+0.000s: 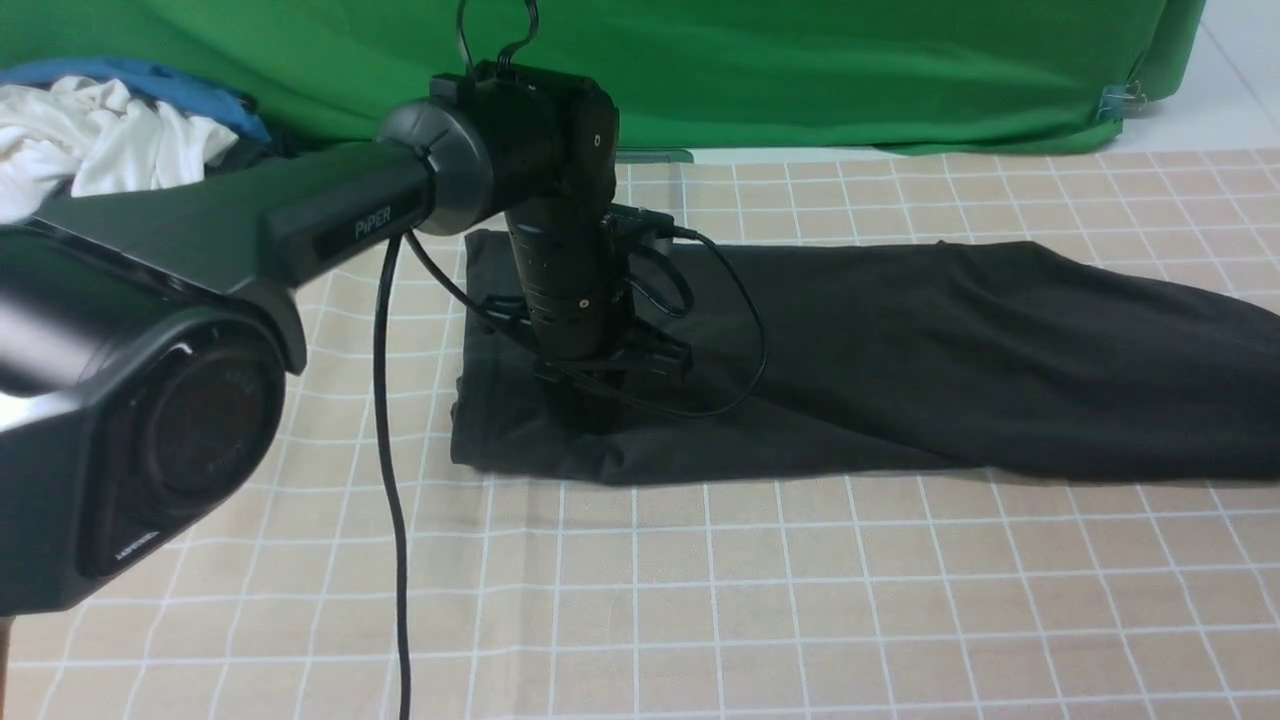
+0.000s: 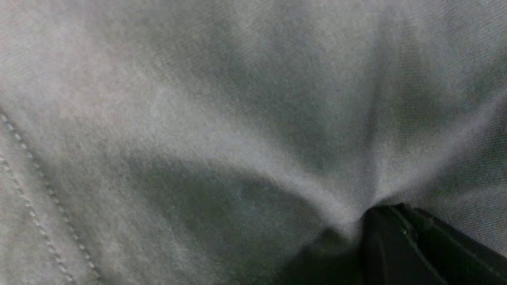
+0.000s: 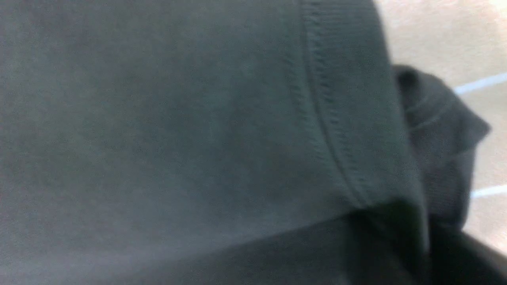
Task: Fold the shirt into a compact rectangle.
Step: 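Pull the folded dark garment lengthwise by its ends to straighten it flat on the table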
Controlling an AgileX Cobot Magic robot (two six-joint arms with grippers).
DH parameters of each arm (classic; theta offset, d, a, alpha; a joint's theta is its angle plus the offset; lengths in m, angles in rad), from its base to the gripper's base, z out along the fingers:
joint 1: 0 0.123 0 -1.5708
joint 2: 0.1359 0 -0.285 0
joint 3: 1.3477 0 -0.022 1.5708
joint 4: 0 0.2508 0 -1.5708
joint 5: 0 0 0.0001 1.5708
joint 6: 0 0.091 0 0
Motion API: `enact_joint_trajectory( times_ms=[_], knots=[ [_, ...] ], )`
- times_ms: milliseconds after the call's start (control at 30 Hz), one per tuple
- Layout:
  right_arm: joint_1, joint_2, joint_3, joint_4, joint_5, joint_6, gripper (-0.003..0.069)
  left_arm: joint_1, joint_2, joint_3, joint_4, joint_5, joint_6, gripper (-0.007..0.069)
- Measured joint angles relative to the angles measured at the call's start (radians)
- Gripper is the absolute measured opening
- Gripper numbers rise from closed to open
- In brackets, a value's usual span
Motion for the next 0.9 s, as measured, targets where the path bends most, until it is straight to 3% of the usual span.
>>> enact_joint_trajectory(
  times_ms=[100,333,567,700,800,900],
  knots=[
    [0.0,0.0,-0.012,-0.013,0.0,-0.025,0.0065,0.0,0.001,-0.001,0.015,0.005,0.0,0.0018],
    [0.0,-0.002,-0.085,-0.14,0.072,-0.006,0.0064,-0.001,0.002,-0.001,0.018,0.005,0.0,0.0018],
    [0.001,-0.002,-0.087,-0.168,0.068,0.038,0.0076,-0.001,0.002,-0.001,0.014,0.007,0.0,0.0018],
    [0.001,-0.002,-0.088,-0.206,0.057,0.057,0.0183,-0.001,-0.01,0.0,0.01,0.01,0.003,0.0018],
    [0.001,-0.002,-0.106,-0.232,0.05,0.092,0.036,-0.001,-0.063,0.006,0.018,0.016,0.003,0.0018],
    [0.007,-0.002,-0.156,-0.233,0.049,0.127,0.0456,0.007,-0.142,0.006,0.036,0.017,0.003,0.0018]
  ],
)
